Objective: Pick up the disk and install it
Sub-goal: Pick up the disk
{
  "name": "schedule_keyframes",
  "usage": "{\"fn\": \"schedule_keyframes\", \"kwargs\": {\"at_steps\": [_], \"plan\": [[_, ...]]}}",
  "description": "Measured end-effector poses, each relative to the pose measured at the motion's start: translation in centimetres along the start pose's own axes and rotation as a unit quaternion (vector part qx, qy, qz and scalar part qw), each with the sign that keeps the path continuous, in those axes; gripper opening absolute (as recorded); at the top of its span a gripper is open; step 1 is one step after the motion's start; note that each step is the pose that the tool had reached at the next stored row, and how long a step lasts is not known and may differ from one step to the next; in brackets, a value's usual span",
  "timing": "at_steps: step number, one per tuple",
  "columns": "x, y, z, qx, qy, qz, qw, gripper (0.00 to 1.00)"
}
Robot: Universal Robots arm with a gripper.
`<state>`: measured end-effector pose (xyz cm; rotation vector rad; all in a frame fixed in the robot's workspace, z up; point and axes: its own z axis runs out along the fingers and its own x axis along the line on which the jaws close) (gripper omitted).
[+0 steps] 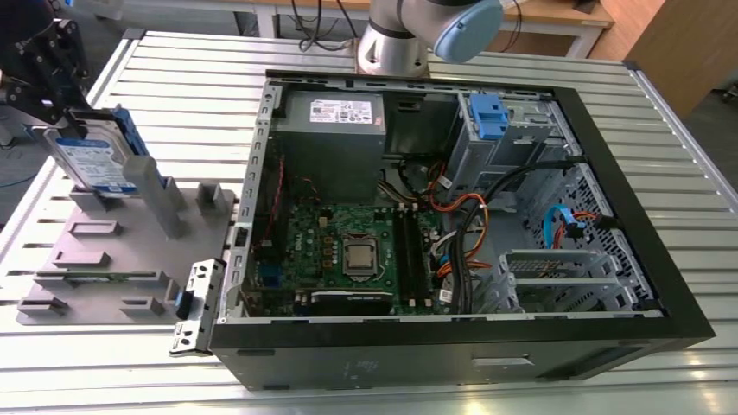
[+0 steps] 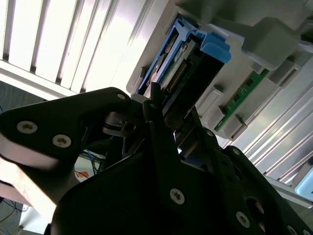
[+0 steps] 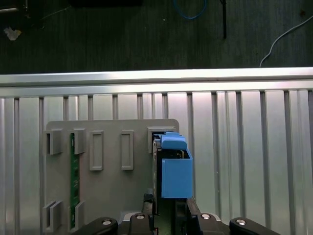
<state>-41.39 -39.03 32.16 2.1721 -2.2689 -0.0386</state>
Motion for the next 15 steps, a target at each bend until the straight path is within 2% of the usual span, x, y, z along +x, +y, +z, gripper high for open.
{"fn": "schedule_keyframes", "kwargs": {"at_steps": [5, 15], "plan": [[-0.01, 0.01, -0.47, 0.0001, 0.0000, 0.000, 1.00000, 0.35], [-0.01, 0.02, -0.62, 0.0001, 0.0000, 0.003, 1.00000, 0.35]]}}
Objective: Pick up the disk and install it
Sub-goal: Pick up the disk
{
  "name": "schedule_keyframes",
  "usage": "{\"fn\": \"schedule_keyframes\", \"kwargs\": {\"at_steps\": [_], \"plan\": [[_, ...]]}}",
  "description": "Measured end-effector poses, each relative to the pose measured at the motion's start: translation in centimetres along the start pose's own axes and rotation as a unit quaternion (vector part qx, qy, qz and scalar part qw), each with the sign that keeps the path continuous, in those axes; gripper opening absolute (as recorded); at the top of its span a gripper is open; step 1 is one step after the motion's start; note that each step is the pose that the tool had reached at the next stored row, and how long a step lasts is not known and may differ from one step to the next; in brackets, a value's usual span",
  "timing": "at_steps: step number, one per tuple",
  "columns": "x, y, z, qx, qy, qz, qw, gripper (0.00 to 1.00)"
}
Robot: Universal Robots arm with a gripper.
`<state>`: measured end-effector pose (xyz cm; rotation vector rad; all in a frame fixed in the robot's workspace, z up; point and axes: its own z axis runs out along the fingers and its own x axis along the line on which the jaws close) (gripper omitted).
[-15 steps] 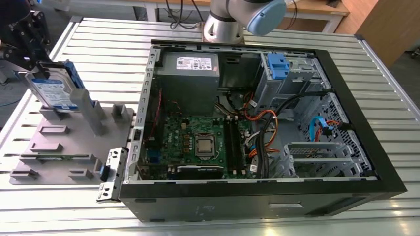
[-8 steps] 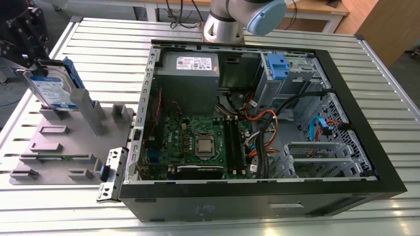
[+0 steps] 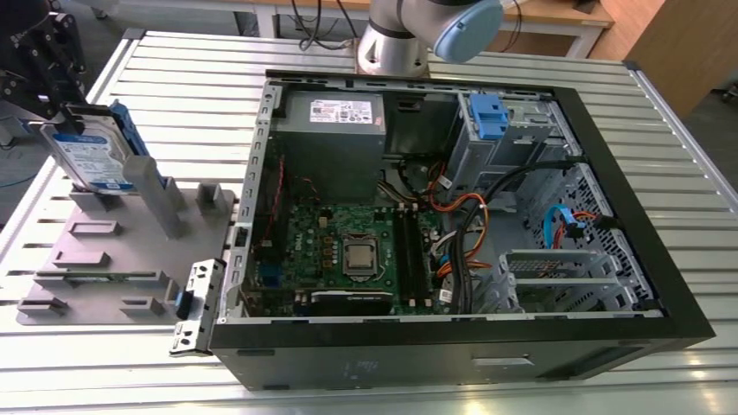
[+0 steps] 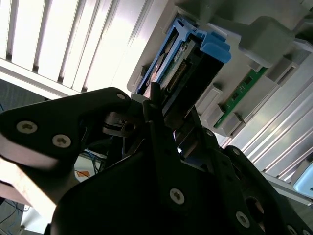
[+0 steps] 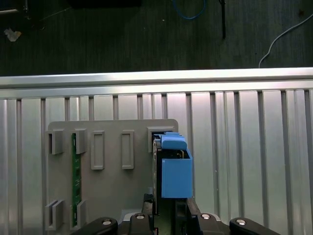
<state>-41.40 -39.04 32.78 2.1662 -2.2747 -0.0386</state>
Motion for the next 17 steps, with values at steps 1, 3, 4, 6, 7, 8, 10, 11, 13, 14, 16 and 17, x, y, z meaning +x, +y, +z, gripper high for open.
{"fn": "schedule_keyframes", "kwargs": {"at_steps": [1, 3, 4, 6, 7, 8, 10, 11, 13, 14, 16, 17], "plan": [[0.00, 0.00, -0.05, 0.0000, 0.0000, 0.000, 1.00000, 0.35], [-0.01, 0.00, -0.15, 0.0000, 0.0000, 0.000, 1.00000, 0.35], [-0.01, 0.00, -0.20, 0.0000, 0.0000, 0.000, 1.00000, 0.35], [-0.01, 0.00, -0.27, 0.0002, -0.0001, 0.000, 1.00000, 0.35], [-0.01, 0.00, -0.27, 0.0002, -0.0001, 0.000, 1.00000, 0.35], [-0.01, 0.00, -0.27, 0.0002, -0.0001, 0.000, 1.00000, 0.35], [-0.01, 0.00, -0.29, 0.0001, -0.0001, 0.002, 1.00000, 0.35], [-0.01, 0.00, -0.29, 0.0001, -0.0001, 0.002, 1.00000, 0.35], [-0.01, 0.01, -0.34, 0.0001, 0.0000, 0.002, 1.00000, 0.35], [-0.01, 0.01, -0.40, 0.0000, 0.0000, 0.002, 1.00000, 0.35], [-0.01, 0.00, -0.53, 0.0000, 0.0000, 0.002, 1.00000, 0.35], [-0.01, 0.01, -0.58, 0.0001, -0.0001, 0.002, 1.00000, 0.35]]}}
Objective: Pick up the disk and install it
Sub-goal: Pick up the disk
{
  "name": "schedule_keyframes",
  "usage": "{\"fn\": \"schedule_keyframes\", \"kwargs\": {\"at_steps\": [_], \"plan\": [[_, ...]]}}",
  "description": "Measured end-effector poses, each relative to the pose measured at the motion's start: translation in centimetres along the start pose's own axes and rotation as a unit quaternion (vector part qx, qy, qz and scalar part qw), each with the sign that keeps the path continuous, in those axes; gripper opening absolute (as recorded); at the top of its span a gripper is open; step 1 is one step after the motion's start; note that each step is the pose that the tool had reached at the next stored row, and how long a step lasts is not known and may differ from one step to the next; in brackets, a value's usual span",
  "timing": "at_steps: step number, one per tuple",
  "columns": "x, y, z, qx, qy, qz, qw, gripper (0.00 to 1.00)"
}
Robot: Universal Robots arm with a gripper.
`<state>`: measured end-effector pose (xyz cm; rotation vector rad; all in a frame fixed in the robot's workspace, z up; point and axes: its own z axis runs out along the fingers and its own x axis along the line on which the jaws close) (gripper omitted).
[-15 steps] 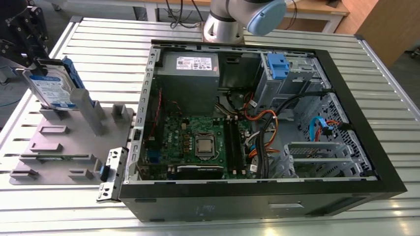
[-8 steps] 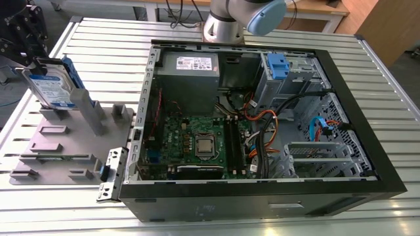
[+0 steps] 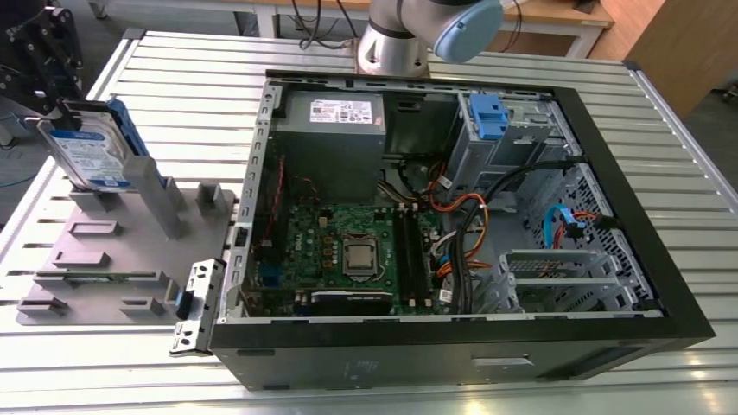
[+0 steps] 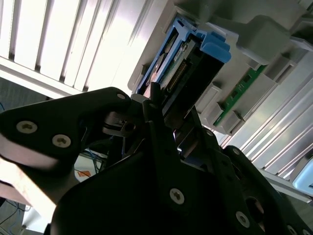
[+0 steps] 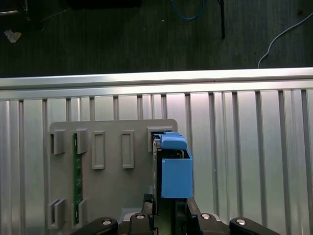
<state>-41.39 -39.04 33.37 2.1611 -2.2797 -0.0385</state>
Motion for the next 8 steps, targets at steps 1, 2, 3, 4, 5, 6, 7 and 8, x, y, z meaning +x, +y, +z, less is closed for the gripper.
{"fn": "schedule_keyframes", "kwargs": {"at_steps": [1, 2, 3, 4, 5, 6, 7, 8], "plan": [[0.00, 0.00, -0.06, 0.0000, 0.0000, 0.000, 1.00000, 0.35], [0.00, 0.00, -0.12, 0.0000, 0.0000, 0.000, 1.00000, 0.35], [0.00, 0.00, -0.12, 0.0001, -0.0001, 0.000, 1.00000, 0.35], [0.00, 0.00, -0.19, 0.0000, 0.0000, 0.000, 1.00000, 0.35], [-0.01, 0.00, -0.25, 0.0000, 0.0000, 0.000, 1.00000, 0.35], [0.00, 0.00, -0.26, 0.0000, 0.0000, 0.000, 1.00000, 0.35], [0.00, 0.00, -0.26, 0.0001, 0.0000, 0.000, 1.00000, 0.35], [0.00, 0.01, -0.28, 0.0000, 0.0000, 0.000, 1.00000, 0.35]]}}
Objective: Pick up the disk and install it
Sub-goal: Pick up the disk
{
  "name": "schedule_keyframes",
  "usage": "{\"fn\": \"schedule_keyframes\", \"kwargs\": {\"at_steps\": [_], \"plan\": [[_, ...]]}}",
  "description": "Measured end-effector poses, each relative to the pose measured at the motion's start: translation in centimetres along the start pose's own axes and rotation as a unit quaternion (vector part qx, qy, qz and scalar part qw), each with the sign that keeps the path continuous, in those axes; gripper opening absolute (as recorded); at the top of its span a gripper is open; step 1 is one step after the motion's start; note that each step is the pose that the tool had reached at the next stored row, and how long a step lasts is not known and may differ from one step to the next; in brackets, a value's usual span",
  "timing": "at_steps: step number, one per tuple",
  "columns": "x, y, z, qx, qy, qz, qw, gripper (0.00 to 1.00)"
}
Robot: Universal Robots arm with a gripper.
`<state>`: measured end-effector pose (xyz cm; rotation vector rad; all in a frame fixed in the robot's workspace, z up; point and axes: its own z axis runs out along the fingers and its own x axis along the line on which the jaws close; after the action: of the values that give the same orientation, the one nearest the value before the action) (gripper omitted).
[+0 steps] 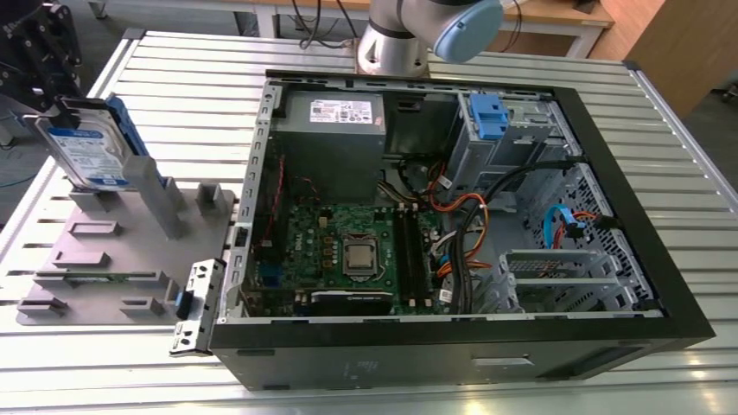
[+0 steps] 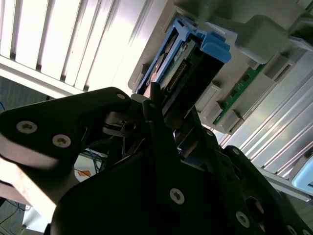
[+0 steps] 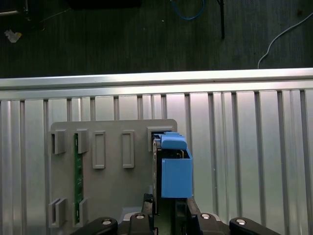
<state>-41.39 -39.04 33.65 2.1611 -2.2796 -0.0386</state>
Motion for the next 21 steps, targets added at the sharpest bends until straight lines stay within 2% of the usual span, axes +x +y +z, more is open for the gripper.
{"fn": "schedule_keyframes", "kwargs": {"at_steps": [21], "plan": [[-0.01, 0.00, -0.32, 0.0001, 0.0000, 0.000, 1.00000, 0.35]]}}
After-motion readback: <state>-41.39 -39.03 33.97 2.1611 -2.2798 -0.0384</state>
